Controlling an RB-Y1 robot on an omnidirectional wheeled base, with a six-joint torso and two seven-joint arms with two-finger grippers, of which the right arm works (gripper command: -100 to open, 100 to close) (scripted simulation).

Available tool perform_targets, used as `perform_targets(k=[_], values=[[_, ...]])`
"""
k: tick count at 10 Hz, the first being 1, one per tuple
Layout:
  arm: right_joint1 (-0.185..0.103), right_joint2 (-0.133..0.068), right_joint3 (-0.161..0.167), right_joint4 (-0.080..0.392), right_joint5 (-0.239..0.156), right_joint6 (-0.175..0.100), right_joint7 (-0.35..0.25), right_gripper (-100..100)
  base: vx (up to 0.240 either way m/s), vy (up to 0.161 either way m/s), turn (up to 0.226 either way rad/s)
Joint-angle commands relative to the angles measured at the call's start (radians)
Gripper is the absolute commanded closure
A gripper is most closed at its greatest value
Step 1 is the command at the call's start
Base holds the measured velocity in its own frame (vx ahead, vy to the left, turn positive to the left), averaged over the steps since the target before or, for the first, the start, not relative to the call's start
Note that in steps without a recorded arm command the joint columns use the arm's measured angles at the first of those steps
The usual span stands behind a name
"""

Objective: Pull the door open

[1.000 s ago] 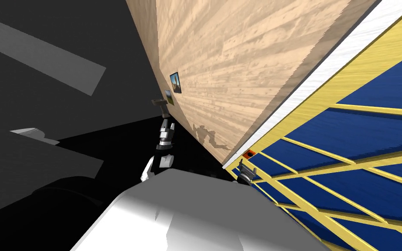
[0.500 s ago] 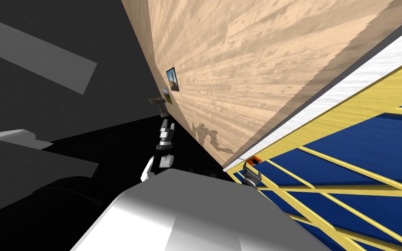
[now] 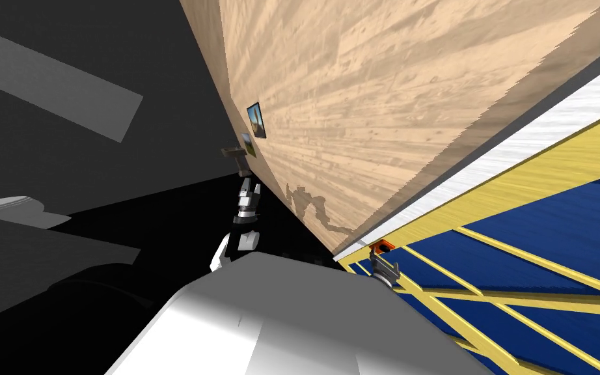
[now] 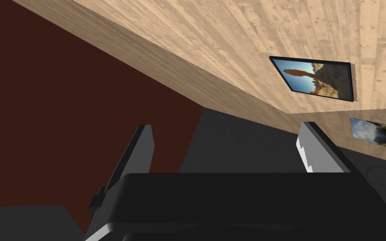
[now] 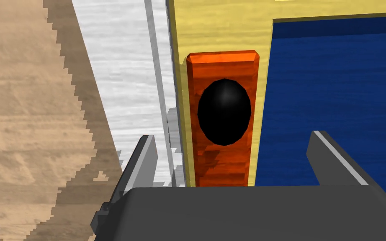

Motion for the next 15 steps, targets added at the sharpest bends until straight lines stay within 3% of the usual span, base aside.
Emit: perform_targets(k=[1,5,6,7,8,13,15], values=[[0.003,-0.02,0.004,0.021,0.002,-0.008,-0.035,-100,0.097,0.006,-0.009],[0.021,-0.075,0.013,0.063,0.005,-0.026,-0.121,-100,0.128,-0.006,-0.013],[0.023,-0.083,0.015,0.069,0.006,-0.028,-0.133,-100,0.135,0.012,-0.037],[0.029,-0.069,0.019,0.067,0.008,-0.026,-0.121,-100,0.039,0.018,-0.038],[0.029,-0.069,0.019,0.067,0.008,-0.026,-0.121,100,-0.023,0.014,0.028],[0.029,-0.069,0.019,0.067,0.008,-0.026,-0.121,100,-0.006,-0.002,0.001],[0.04,-0.08,0.047,0.053,0.025,-0.036,-0.135,100,-0.16,0.035,0.055]])
